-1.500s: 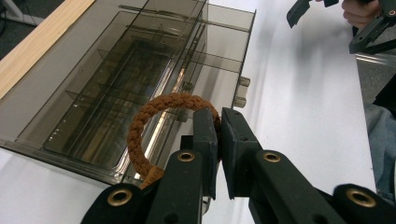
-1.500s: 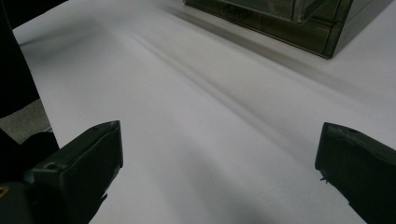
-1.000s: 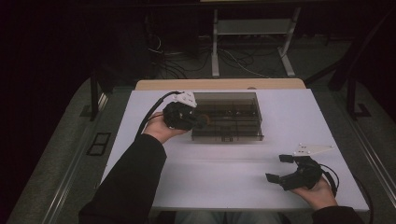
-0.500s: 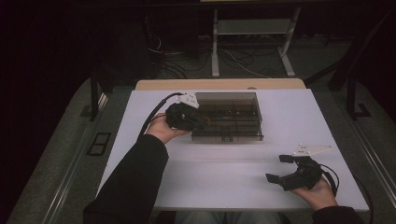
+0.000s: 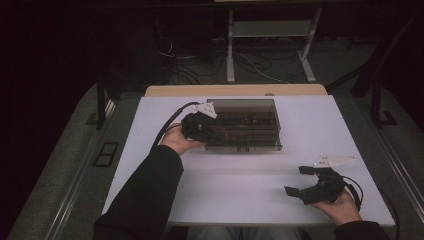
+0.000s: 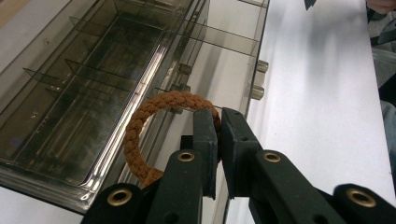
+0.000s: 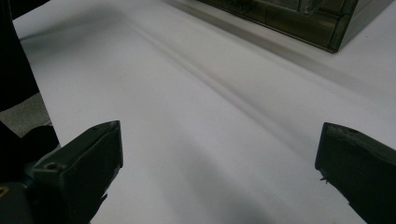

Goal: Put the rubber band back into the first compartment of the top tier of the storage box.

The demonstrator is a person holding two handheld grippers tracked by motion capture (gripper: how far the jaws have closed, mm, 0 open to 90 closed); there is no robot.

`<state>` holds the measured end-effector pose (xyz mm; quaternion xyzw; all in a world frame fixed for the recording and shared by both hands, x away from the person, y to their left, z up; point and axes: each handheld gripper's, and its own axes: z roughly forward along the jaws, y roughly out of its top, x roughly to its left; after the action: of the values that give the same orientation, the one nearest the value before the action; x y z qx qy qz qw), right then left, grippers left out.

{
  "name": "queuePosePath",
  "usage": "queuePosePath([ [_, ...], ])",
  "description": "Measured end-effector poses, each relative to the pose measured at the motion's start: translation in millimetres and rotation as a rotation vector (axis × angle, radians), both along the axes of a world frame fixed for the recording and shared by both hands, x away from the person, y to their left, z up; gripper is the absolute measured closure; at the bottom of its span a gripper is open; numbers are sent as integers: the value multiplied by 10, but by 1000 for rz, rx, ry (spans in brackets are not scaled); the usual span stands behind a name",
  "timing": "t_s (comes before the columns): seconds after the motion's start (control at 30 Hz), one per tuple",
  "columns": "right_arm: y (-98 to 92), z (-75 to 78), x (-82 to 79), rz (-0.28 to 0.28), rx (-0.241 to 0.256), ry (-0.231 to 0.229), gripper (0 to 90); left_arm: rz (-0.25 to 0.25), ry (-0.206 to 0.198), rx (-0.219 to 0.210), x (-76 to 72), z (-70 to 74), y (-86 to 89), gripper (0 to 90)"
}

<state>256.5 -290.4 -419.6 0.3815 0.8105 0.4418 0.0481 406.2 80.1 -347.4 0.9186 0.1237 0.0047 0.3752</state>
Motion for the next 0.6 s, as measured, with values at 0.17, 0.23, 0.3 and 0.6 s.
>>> queuePosePath([
  [0.17, 0, -1, 0, 2, -1, -1, 6, 2, 14, -8, 10, -52, -28, 837],
  [0.23, 0, 0, -1, -1, 1, 0, 6, 2, 15, -4, 18, -68, -37, 837],
  [0.3, -1, 1, -2, -1, 0, 1, 6, 1, 22, 8, 28, -76, -42, 837],
  [0.6, -3, 1, -2, 1, 1, -1, 6, 5, 39, 18, 67, -148, -78, 834],
])
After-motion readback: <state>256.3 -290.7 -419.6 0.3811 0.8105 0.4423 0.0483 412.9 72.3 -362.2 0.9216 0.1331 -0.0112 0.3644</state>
